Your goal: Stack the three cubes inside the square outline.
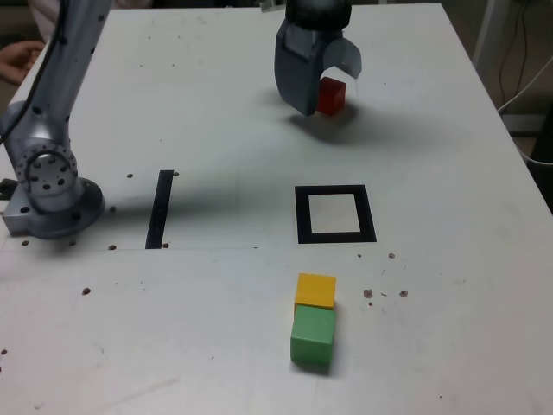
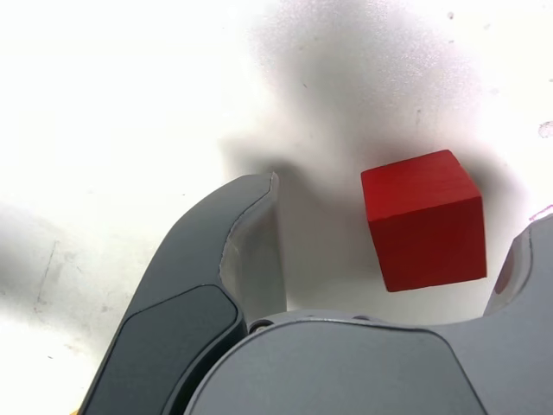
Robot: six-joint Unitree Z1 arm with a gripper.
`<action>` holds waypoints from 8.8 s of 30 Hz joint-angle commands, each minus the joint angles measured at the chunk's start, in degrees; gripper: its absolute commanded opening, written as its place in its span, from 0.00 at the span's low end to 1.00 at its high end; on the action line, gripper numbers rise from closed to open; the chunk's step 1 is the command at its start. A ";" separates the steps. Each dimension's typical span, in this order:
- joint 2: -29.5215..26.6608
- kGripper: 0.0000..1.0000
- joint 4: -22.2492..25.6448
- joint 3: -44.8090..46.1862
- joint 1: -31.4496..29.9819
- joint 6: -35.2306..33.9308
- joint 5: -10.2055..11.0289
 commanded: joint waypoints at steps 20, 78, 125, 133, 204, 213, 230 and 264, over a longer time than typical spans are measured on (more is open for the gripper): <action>2.70 0.89 -2.71 -1.15 0.76 0.23 -0.02; -3.56 0.31 -11.02 5.28 0.20 5.87 1.71; -11.43 0.24 19.09 1.60 -26.11 10.51 4.09; -9.54 0.23 14.29 2.40 -26.64 11.50 3.34; -10.70 0.68 -16.20 22.84 -31.91 4.96 1.78; -11.83 0.99 -14.81 22.82 -31.91 5.18 2.29; -17.96 0.99 -12.81 24.43 -34.43 2.59 3.69; -15.67 0.94 -0.28 18.26 -49.79 -8.17 -1.89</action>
